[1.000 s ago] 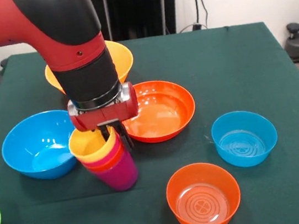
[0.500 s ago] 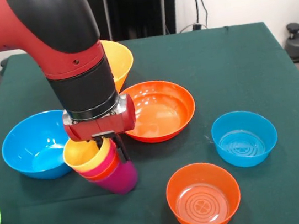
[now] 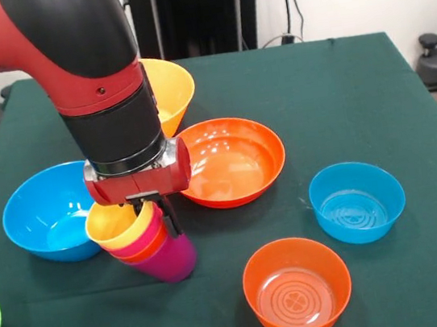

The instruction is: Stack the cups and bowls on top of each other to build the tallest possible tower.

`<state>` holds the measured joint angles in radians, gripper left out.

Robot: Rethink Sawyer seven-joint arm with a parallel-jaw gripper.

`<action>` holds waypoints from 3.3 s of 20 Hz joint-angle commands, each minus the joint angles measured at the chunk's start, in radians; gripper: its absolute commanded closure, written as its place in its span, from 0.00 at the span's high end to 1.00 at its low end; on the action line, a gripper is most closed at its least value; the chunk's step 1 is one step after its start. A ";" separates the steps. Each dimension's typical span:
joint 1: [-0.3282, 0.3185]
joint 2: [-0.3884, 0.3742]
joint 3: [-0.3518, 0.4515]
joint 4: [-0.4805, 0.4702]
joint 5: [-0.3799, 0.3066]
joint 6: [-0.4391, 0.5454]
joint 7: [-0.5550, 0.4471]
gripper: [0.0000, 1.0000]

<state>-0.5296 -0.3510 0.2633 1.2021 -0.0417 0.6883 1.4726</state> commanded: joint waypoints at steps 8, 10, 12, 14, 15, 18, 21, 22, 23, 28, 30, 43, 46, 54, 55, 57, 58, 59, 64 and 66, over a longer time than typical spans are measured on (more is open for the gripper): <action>0.017 0.088 -0.027 0.101 -0.006 -0.012 0.131 0.00; 0.016 0.086 -0.023 0.107 -0.004 -0.022 0.131 0.00; 0.016 0.084 -0.021 0.113 -0.003 -0.035 0.132 0.00; 0.021 0.079 -0.025 0.121 -0.007 -0.048 0.138 0.00; 0.022 0.076 -0.026 0.125 -0.008 -0.052 0.141 0.00; 0.029 0.067 -0.035 0.141 -0.021 -0.088 0.150 0.00; 0.037 0.066 -0.043 0.144 -0.030 -0.116 0.156 0.00; 0.044 0.066 -0.052 0.143 -0.033 -0.128 0.165 0.00; 0.048 0.066 -0.056 0.145 -0.033 -0.133 0.169 0.00; 0.063 0.054 -0.076 0.174 -0.037 -0.199 0.185 0.00; 0.067 0.055 -0.079 0.177 -0.038 -0.221 0.185 0.00; 0.088 0.050 -0.101 0.195 -0.017 -0.249 0.228 0.00; 0.088 0.051 -0.100 0.190 -0.020 -0.243 0.232 0.00; 0.086 0.051 -0.096 0.186 -0.018 -0.232 0.240 1.00; 0.085 0.052 -0.095 0.186 -0.016 -0.228 0.239 1.00; 0.082 0.052 -0.090 0.184 -0.013 -0.225 0.232 1.00; 0.084 0.048 -0.092 0.182 -0.013 -0.220 0.230 1.00; 0.085 0.045 -0.094 0.181 -0.011 -0.213 0.230 1.00; 0.082 0.022 -0.087 0.205 0.002 -0.202 0.235 1.00; 0.084 0.015 -0.087 0.210 0.008 -0.195 0.238 1.00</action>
<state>-0.4527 -0.3936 0.1566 1.3024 -0.0200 0.4818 1.5912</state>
